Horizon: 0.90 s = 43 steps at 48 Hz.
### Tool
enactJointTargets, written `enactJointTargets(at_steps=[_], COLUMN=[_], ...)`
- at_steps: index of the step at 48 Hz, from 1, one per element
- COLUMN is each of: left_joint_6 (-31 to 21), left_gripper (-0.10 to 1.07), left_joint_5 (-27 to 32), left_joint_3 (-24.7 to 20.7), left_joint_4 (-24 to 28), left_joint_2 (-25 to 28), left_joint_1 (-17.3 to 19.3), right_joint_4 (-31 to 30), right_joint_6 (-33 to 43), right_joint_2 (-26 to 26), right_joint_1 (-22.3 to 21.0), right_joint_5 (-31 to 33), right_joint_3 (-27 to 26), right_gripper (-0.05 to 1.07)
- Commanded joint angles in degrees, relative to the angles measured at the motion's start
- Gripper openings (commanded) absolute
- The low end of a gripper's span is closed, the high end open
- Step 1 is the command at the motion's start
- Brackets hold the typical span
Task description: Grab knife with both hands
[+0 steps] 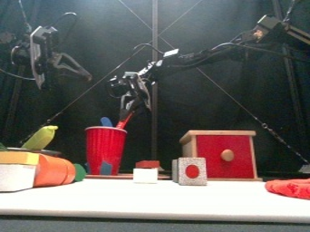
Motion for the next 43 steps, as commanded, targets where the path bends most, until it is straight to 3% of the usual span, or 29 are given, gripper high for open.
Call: enactJointTargets(at_steps=[1, 11, 26, 43], left_joint_6=[0.1, 0.1, 0.1, 0.1], left_gripper=[0.39, 0.39, 0.39, 0.39], left_joint_5=[-0.3, -0.4, -0.3, -0.3], left_joint_3=[-0.6, -0.6, -0.7, -0.5], left_joint_4=[0.0, 0.0, 0.0, 0.0], left_joint_2=[0.1, 0.1, 0.1, -0.4], left_joint_1=[0.0, 0.0, 0.0, 0.0], right_joint_4=[-1.3, -2.2, -3.8, -6.6], right_joint_6=[0.7, 1.1, 1.5, 8.9], right_joint_2=[-1.3, -2.3, -1.9, 0.4], right_joint_1=[0.1, 0.5, 1.4, 1.8], right_joint_5=[1.7, 4.3, 10.2, 19.7], right_joint_3=[-5.7, -11.2, -22.9, -43.4], right_gripper=[0.26, 0.18, 0.18, 0.18])
